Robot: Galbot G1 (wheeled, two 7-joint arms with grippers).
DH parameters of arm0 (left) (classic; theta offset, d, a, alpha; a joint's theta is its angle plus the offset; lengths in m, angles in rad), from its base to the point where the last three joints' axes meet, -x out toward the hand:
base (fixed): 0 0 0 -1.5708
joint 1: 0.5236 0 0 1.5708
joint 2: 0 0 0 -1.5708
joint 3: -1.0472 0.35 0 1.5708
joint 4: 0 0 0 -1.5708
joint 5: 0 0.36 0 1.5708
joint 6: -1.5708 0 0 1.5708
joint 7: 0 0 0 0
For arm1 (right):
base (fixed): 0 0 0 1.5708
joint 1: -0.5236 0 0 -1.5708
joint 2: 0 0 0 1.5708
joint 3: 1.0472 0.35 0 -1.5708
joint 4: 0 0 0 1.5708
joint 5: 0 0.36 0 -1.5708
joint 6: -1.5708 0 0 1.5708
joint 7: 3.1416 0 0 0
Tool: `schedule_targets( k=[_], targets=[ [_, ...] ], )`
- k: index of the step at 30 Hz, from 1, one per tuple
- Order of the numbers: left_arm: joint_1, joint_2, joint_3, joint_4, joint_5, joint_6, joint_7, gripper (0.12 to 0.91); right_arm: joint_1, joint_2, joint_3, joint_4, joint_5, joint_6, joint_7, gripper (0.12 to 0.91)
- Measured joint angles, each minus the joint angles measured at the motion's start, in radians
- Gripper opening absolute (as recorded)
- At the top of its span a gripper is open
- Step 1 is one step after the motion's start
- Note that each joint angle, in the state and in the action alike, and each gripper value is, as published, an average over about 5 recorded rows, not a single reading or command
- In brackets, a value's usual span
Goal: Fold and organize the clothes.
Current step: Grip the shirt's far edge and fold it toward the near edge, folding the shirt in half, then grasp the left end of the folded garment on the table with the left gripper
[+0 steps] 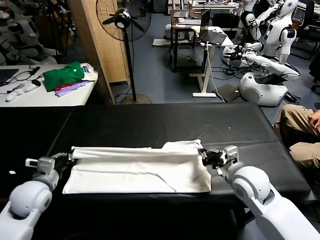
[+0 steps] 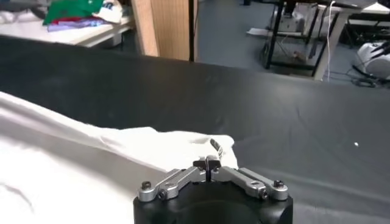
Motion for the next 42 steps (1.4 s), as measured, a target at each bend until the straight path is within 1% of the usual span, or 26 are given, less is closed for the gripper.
schedule_targets(
  k=[3,6,7,8,9,10,12,13,14,15,16,17,18,19,20,22,25,27,30,33,37,40,41,42],
  targets=[
    [0.026,-0.003,-0.006,-0.007,0.018,0.013,0.001,0.13,-0.021,0.003,0.006,0.008,-0.003,0.0,-0.011,0.121],
    [0.045,-0.006,-0.012,-0.016,0.025,0.028,0.005,0.13,-0.044,0.004,0.016,0.019,-0.003,0.0,-0.031,0.122],
    [0.051,-0.007,-0.014,-0.02,0.026,0.032,0.008,0.138,-0.052,0.004,0.021,0.024,-0.002,0.0,-0.036,0.133],
    [0.057,-0.007,-0.017,-0.024,0.026,0.036,0.011,0.163,-0.061,0.002,0.027,0.029,-0.001,0.0,-0.039,0.145],
    [0.063,-0.008,-0.021,-0.029,0.026,0.038,0.013,0.189,-0.07,0.0,0.034,0.036,0.001,0.0,-0.04,0.173],
    [0.069,-0.008,-0.024,-0.034,0.025,0.041,0.015,0.23,-0.08,-0.003,0.042,0.043,0.003,0.0,-0.04,0.217],
    [0.082,-0.007,-0.033,-0.047,0.019,0.05,0.015,0.339,-0.097,-0.012,0.063,0.061,0.014,0.0,-0.038,0.312],
    [0.09,-0.006,-0.039,-0.055,0.013,0.054,0.014,0.389,-0.103,-0.016,0.074,0.069,0.02,0.0,-0.036,0.379],
    [0.1,-0.003,-0.045,-0.065,0.005,0.059,0.012,0.456,-0.107,-0.019,0.087,0.075,0.026,0.0,-0.033,0.429],
    [0.11,0.001,-0.052,-0.076,-0.004,0.063,0.012,0.507,-0.109,-0.022,0.099,0.08,0.031,0.0,-0.029,0.479],
    [0.122,0.006,-0.061,-0.088,-0.014,0.065,0.011,0.557,-0.108,-0.022,0.109,0.082,0.031,0.0,-0.025,0.546],
    [0.134,0.011,-0.07,-0.102,-0.024,0.067,0.011,0.622,-0.105,-0.02,0.117,0.08,0.025,0.0,-0.02,0.597],
    [0.144,0.015,-0.079,-0.115,-0.035,0.067,0.011,0.671,-0.099,-0.015,0.123,0.075,0.014,0.0,-0.018,0.645],
    [0.153,0.017,-0.088,-0.127,-0.047,0.067,0.01,0.709,-0.091,-0.007,0.125,0.067,0.001,0.0,-0.018,0.698],
    [0.158,0.018,-0.095,-0.136,-0.058,0.067,0.006,0.749,-0.079,0.005,0.124,0.055,-0.017,0.0,-0.019,0.735],
    [0.155,0.013,-0.103,-0.145,-0.086,0.068,-0.004,0.782,-0.048,0.036,0.115,0.023,-0.055,0.0,-0.023,0.781],
    [0.111,-0.007,-0.097,-0.126,-0.137,0.073,-0.025,0.796,0.002,0.093,0.093,-0.035,-0.1,0.002,-0.019,0.796],
    [0.066,-0.022,-0.085,-0.096,-0.173,0.071,-0.034,0.798,0.031,0.129,0.076,-0.077,-0.114,0.016,-0.002,0.797],
    [-0.004,-0.041,-0.057,-0.04,-0.211,0.062,-0.035,0.798,0.068,0.174,0.052,-0.14,-0.118,0.051,0.034,0.798],
    [-0.062,-0.059,-0.028,0.013,-0.232,0.059,-0.032,0.798,0.094,0.214,0.034,-0.198,-0.12,0.072,0.054,0.798],
    [-0.123,-0.079,0.007,0.076,-0.246,0.067,-0.027,0.798,0.108,0.254,0.021,-0.253,-0.123,0.078,0.06,0.798],
    [-0.144,-0.082,0.02,0.112,-0.249,0.081,-0.017,0.796,0.111,0.275,0.014,-0.277,-0.13,0.083,0.055,0.787],
    [-0.147,-0.081,0.022,0.119,-0.248,0.085,-0.013,0.783,0.112,0.281,0.012,-0.282,-0.134,0.085,0.052,0.767],
    [-0.147,-0.079,0.023,0.125,-0.246,0.088,-0.009,0.769,0.113,0.287,0.009,-0.286,-0.138,0.087,0.05,0.729]
  ],
)
